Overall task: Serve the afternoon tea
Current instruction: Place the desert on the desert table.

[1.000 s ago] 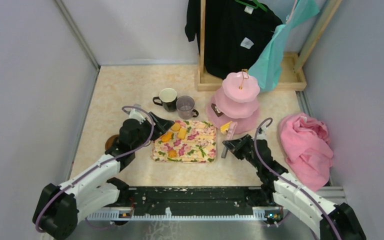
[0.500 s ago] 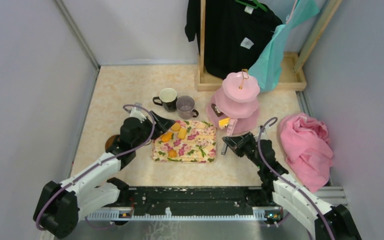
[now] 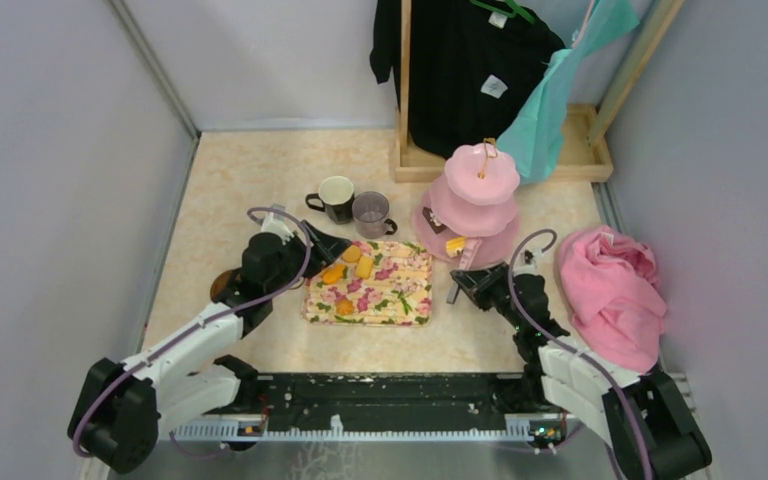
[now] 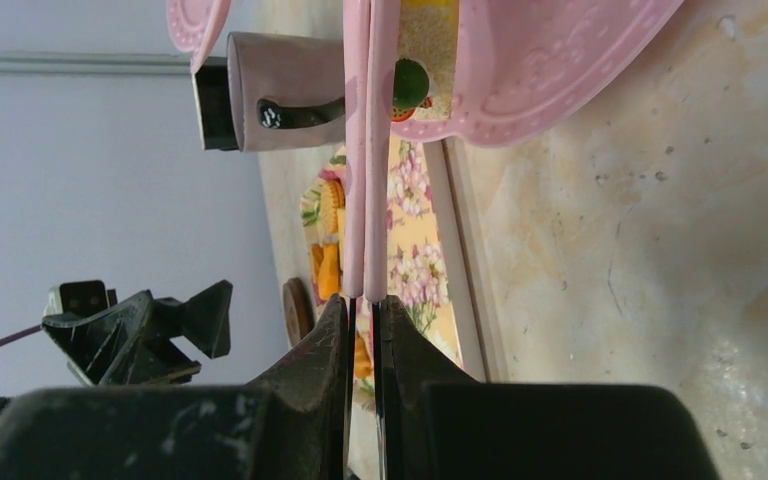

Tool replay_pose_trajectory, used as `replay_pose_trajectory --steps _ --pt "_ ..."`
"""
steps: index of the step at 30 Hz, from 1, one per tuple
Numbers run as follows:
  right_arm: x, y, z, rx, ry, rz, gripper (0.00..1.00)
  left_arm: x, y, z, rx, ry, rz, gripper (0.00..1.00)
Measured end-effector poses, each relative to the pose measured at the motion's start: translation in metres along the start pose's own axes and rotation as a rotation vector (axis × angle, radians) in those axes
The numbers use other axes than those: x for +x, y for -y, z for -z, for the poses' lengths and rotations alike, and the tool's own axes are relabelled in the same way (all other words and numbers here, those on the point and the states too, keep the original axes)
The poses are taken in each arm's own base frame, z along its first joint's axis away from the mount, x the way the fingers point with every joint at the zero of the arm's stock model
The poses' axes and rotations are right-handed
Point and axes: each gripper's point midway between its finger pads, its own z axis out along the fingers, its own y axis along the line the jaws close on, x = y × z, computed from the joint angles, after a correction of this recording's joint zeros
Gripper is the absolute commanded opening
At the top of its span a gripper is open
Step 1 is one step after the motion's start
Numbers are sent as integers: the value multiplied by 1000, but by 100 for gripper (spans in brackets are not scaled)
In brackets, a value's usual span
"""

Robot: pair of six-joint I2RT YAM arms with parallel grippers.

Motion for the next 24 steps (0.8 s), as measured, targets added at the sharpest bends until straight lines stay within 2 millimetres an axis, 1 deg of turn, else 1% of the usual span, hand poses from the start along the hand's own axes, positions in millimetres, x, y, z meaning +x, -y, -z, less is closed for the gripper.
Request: replay_pose_trajectory --steps 3,4,6,10,13,15,19,24 --pt "-5 5 -4 14 12 -3 0 0 0 -1 -2 -1 0 77" --pt "-7 7 -5 19 17 -3 2 0 -1 -1 -4 -2 0 77" --pt "-11 12 -7 32 25 -1 10 1 -2 -1 -6 -4 0 77" --pt "-15 18 -13 50 30 3 31 1 -2 -2 -8 -5 1 77" --pt "-13 21 -15 53 18 13 41 1 -2 -2 -9 -6 1 77" --pt "-13 22 -15 51 14 22 43 1 -2 -2 -9 -6 1 77" --pt "-14 20 -15 43 18 47 43 1 -2 -2 -9 -6 1 77" --pt "-18 11 -11 19 34 79 42 1 -2 -2 -8 -5 1 77"
